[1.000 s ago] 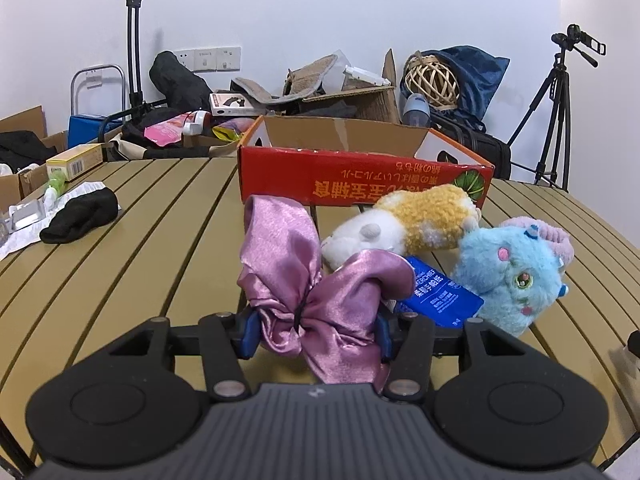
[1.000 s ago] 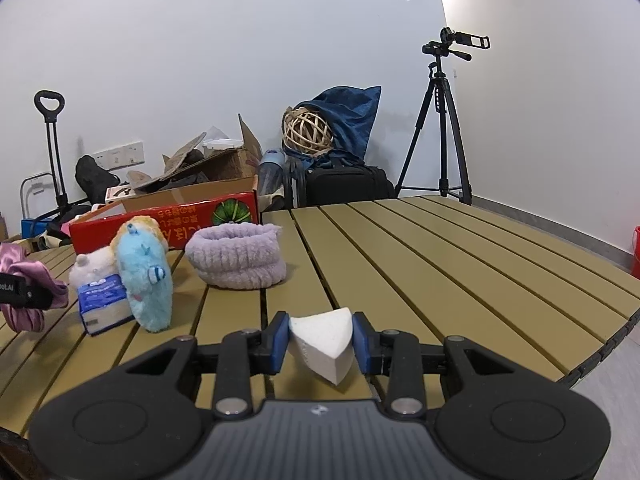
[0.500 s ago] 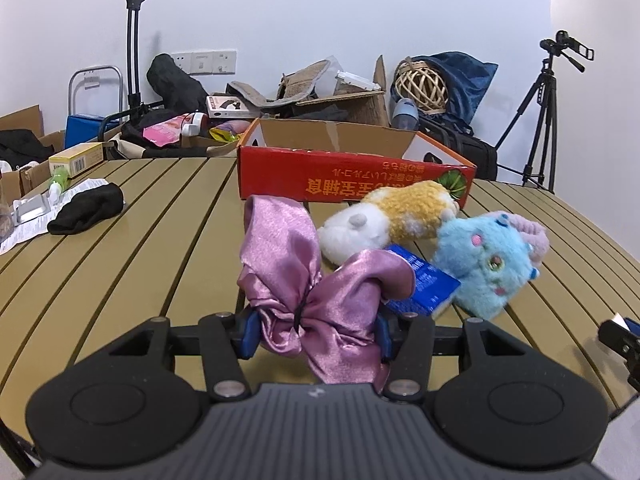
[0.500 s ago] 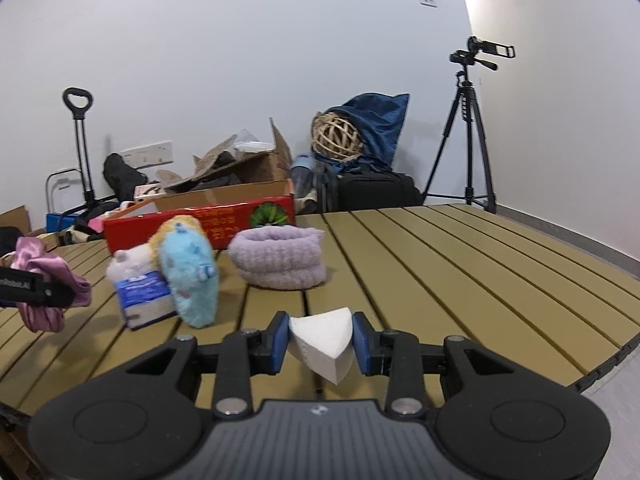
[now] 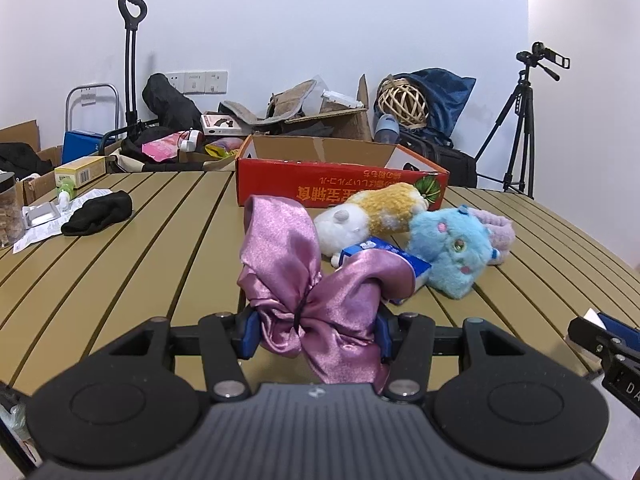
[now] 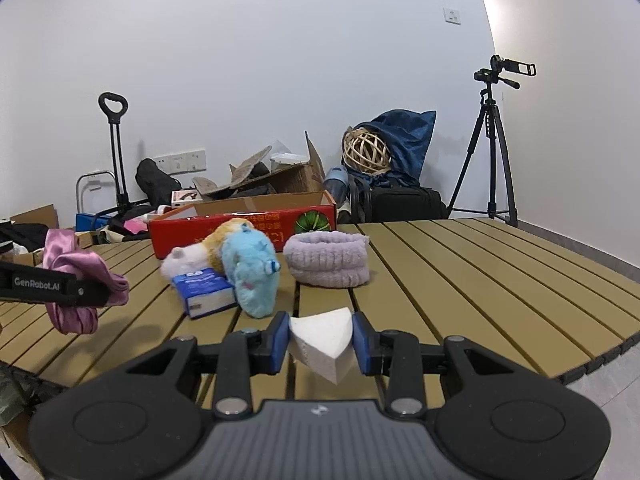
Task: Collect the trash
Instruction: 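Carry the pink bow and white foam wedge down over the black bin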
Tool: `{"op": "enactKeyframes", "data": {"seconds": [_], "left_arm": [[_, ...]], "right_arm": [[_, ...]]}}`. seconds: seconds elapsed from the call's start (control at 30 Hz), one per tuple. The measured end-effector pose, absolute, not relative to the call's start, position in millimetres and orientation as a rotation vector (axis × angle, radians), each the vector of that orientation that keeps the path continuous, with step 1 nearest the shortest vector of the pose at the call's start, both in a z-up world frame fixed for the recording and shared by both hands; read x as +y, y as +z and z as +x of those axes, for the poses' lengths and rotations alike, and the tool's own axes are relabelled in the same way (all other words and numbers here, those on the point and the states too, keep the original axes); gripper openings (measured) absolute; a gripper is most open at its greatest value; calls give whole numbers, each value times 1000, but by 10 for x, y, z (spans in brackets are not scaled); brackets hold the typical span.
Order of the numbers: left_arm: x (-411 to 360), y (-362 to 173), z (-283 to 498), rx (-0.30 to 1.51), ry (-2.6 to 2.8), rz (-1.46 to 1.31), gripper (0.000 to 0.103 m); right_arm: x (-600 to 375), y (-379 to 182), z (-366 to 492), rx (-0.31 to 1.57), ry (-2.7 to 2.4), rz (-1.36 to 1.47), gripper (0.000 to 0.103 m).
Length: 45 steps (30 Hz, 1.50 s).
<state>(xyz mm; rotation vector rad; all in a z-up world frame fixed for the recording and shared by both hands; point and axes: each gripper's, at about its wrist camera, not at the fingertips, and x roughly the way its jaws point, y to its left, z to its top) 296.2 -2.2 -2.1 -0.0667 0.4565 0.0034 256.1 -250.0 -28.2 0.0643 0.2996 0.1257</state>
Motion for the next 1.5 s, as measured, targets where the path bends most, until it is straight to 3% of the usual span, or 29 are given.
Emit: {"op": "enactKeyframes", "data": {"seconds": [0.6,1.5], "left_arm": [[-64,-200,2383,462,-45,-42,53],[-113,-819,1879,682,-63,80,53]], "right_arm": [[-2491,-530,2021,356,137,97,33],[-2247,-1017,1782,603,200,38,33]]}}
